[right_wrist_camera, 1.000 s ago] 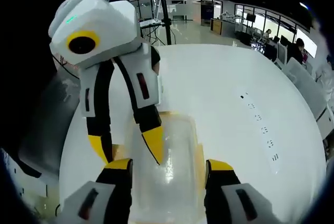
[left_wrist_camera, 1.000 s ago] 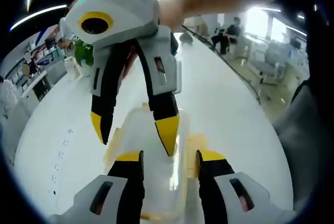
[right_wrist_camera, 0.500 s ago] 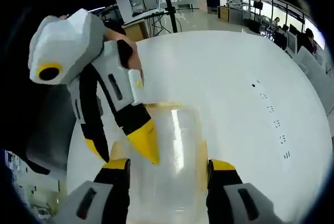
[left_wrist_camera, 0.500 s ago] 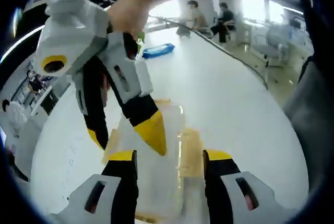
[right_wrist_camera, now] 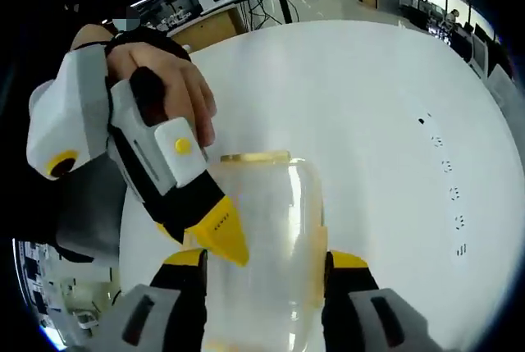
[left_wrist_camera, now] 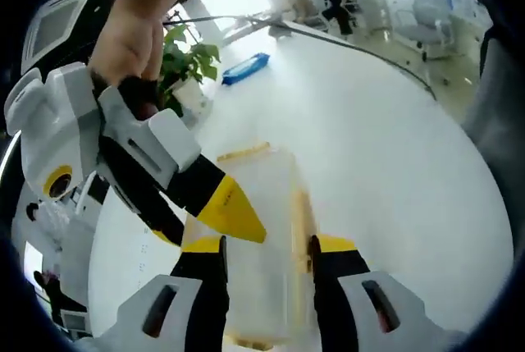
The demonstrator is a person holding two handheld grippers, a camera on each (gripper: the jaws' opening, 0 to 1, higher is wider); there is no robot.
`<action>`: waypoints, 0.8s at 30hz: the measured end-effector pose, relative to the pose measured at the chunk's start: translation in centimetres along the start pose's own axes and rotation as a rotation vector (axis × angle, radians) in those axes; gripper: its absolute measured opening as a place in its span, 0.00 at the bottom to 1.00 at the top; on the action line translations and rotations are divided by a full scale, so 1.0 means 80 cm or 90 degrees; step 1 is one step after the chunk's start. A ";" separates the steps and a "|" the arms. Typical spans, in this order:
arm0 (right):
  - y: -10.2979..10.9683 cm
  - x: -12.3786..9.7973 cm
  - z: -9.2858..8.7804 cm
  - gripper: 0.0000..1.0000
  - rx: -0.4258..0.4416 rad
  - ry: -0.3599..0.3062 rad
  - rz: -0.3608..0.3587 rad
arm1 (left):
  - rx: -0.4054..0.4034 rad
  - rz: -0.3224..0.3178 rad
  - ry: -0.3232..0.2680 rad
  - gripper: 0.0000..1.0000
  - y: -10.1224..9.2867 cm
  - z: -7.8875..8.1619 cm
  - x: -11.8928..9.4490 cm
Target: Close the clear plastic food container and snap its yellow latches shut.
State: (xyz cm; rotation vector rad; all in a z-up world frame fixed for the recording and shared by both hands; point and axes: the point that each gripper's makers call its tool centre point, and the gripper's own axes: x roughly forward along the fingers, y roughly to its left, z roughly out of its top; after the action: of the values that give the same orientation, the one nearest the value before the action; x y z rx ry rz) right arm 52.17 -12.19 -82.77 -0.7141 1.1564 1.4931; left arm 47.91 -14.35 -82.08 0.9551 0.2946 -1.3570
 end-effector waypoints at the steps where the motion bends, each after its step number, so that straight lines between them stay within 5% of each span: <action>1: 0.000 0.000 0.000 0.54 0.004 0.004 0.002 | 0.022 0.002 -0.001 0.33 0.000 0.000 0.000; 2: -0.002 0.000 0.000 0.54 0.009 0.010 0.002 | -0.008 -0.031 0.024 0.33 -0.017 -0.012 0.000; 3: -0.004 0.000 0.000 0.53 0.007 0.014 0.001 | 0.001 -0.005 0.004 0.32 -0.005 -0.007 0.002; 14: 0.003 0.000 -0.001 0.54 0.013 0.032 0.032 | 0.021 -0.017 -0.019 0.34 -0.001 -0.003 -0.003; 24: 0.002 -0.027 0.010 0.57 0.002 0.015 0.017 | 0.039 -0.032 -0.002 0.44 -0.007 0.003 -0.014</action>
State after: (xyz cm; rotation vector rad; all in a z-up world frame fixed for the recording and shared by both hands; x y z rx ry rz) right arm 52.69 -12.27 -80.55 -0.7181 1.1899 1.5089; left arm 47.04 -13.70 -81.39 1.0020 0.2785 -1.4203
